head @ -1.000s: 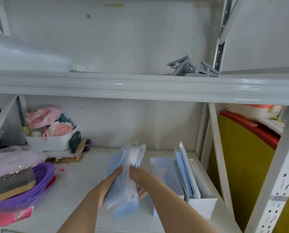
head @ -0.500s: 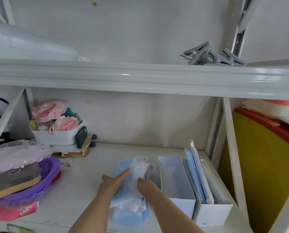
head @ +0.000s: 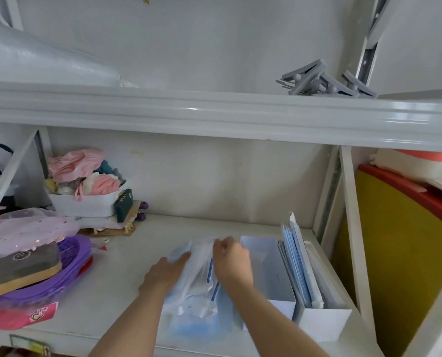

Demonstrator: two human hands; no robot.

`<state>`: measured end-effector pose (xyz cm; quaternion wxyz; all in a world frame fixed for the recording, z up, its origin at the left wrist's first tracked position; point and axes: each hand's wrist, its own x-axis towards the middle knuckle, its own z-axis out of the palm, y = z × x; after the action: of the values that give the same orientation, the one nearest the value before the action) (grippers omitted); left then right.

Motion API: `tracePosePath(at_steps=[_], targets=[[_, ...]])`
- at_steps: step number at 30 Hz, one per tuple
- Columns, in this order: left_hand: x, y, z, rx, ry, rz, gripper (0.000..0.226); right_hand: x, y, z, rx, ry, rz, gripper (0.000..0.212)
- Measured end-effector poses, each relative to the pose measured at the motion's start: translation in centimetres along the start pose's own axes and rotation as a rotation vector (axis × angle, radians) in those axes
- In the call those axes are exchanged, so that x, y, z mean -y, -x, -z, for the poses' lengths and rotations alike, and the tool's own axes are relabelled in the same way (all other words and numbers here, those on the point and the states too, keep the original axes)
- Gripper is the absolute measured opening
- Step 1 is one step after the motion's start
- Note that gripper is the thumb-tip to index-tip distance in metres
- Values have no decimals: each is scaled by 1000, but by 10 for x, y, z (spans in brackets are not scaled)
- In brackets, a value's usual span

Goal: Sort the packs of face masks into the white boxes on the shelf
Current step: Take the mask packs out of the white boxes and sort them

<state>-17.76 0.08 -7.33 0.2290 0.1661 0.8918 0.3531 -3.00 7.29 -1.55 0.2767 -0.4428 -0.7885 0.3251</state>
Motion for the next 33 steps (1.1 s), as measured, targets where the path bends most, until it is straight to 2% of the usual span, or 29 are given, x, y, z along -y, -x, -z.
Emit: tracePosePath(at_steps=[1, 3, 4, 7, 10, 12, 15, 17, 20, 22, 25, 27, 29, 31, 33], targets=[[0, -1, 3, -21, -8, -21, 104, 1, -5, 14, -101, -21, 2, 36], [-3, 0, 9, -56, -1, -22, 105, -3, -14, 41, -185, -30, -70, 30], [-5, 1, 11, -80, -7, -16, 103, -9, -20, 52, -138, 15, -135, 28], [-20, 13, 11, -198, -145, -104, 83, -28, -24, 62, 232, 178, -331, 30], [-39, 33, -4, -254, -179, -329, 61, -39, -10, 55, 414, -72, -458, 34], [-47, 42, -18, -165, -122, -404, 54, -43, -8, 47, 448, -43, -391, 35], [-48, 49, -36, -78, -78, -441, 43, -44, -11, 37, 340, -66, -364, 25], [-51, 56, -42, -55, 55, -488, 22, -39, -13, 40, 170, -92, -330, 21], [-63, 66, -43, 51, 265, -450, 28, -28, -13, 55, -19, -13, -294, 14], [-68, 65, -46, 117, 328, -373, 23, -25, -12, 56, 56, -15, -352, 18], [-68, 65, -56, 200, 236, -318, 23, -25, -7, 44, 316, -102, -478, 25], [-68, 65, -67, 290, 224, -275, 23, -27, -3, 35, 381, -50, -422, 17], [-70, 66, -72, 339, 268, -240, 27, -29, -2, 31, 299, -10, -386, 6], [-72, 68, -74, 350, 387, -178, 28, -30, -4, 33, 175, -65, -432, 15], [-76, 68, -74, 368, 525, -83, 37, -26, -4, 41, 21, -109, -425, 11]])
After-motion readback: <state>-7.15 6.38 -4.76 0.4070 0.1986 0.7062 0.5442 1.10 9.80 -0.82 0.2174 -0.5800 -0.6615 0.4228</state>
